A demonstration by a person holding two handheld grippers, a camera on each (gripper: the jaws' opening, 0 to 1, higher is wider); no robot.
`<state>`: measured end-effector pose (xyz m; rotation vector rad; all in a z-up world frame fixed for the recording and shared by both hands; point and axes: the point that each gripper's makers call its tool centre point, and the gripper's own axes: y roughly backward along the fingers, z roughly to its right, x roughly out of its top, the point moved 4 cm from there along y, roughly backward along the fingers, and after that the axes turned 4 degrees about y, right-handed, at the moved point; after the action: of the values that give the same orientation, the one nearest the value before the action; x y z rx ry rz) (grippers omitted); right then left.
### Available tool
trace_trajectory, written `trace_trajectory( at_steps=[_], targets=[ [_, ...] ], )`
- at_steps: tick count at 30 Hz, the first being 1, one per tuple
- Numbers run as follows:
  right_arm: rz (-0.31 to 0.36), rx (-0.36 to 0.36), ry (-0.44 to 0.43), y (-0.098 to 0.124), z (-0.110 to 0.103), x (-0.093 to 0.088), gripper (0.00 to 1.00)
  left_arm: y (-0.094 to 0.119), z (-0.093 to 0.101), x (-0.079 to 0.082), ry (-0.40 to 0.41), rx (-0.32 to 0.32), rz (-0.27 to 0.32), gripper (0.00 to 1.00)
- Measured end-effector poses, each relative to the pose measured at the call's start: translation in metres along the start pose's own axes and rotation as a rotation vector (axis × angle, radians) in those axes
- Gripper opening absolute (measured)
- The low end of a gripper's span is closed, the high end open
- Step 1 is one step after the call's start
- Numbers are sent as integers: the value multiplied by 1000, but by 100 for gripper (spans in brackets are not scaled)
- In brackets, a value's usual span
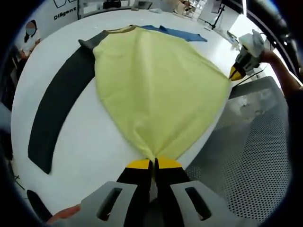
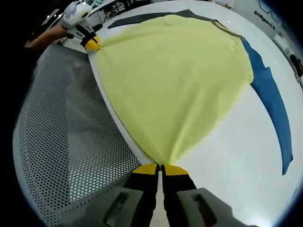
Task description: Fold the garment on the visible template until the final outline fits inside the template.
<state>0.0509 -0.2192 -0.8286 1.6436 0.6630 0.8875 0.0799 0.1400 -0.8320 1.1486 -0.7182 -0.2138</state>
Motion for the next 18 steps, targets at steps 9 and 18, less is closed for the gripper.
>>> trace_trajectory(
  at_steps=[9, 18],
  targets=[
    [2, 7, -56, -4, 1, -1, 0, 0, -1, -1, -22, 20, 26, 6],
    [26, 22, -72, -3, -7, -1, 8, 1, 4, -4, -41, 13, 38, 18]
  ],
)
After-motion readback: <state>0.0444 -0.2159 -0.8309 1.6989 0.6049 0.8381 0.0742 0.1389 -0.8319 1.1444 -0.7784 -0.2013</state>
